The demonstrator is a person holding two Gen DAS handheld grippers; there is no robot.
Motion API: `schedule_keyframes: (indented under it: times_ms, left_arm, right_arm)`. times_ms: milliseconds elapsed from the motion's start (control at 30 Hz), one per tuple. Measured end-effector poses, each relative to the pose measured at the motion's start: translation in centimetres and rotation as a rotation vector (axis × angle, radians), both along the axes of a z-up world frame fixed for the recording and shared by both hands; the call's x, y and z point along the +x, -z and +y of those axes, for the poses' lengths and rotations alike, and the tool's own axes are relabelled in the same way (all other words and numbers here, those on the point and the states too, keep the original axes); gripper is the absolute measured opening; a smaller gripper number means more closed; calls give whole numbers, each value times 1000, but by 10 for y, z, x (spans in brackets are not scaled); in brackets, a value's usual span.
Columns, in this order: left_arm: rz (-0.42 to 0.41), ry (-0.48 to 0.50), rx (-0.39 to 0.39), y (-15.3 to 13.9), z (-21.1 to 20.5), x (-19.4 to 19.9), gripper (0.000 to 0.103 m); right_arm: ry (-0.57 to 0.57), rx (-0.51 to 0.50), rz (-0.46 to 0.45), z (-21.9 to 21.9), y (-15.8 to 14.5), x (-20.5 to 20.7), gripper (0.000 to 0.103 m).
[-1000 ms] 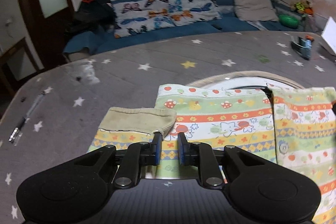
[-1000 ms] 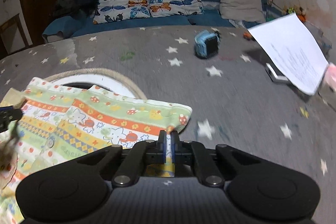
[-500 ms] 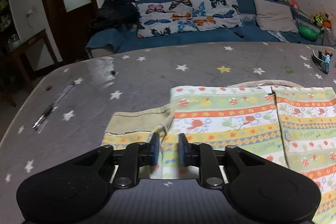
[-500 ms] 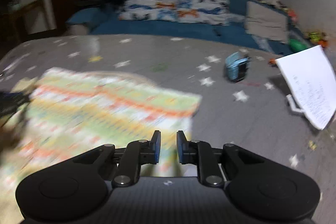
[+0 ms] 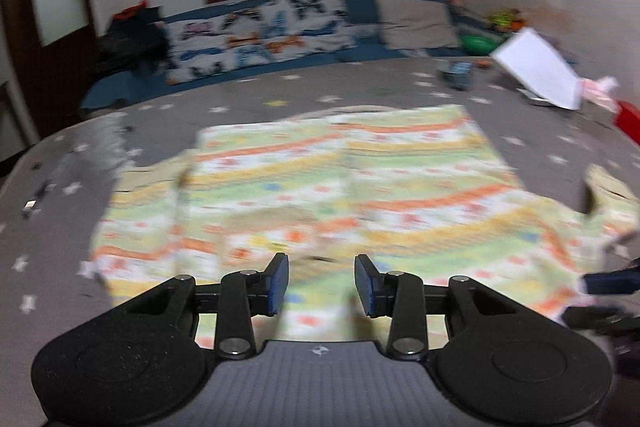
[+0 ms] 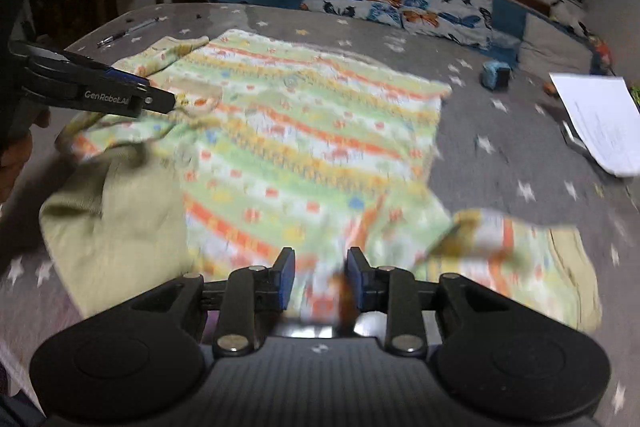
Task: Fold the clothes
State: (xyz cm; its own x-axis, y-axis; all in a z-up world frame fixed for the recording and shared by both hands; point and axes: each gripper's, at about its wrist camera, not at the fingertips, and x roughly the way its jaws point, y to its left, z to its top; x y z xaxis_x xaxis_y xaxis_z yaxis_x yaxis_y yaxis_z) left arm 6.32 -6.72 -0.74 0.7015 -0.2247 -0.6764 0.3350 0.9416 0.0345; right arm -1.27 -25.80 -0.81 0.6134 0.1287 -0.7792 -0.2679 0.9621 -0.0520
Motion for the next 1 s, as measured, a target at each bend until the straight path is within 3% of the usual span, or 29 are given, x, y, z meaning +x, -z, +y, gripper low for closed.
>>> schedule_keyframes:
  times_ms: [267, 433, 600, 1000]
  left_arm:
    - [36, 136, -39, 12, -45, -23, 40]
    - [51, 200, -55, 14, -63, -30, 40]
    - [61, 250, -69, 15, -73, -36, 40]
    - [92, 297, -109, 12, -82, -33, 43]
  right_arm:
    - [137, 110, -40, -42, -22, -28, 33]
    - [315, 95, -100, -97, -40, -7, 35]
    - [453, 67, -81, -150, -30, 30, 35]
    - [498, 43, -22, -180, 8, 88, 33]
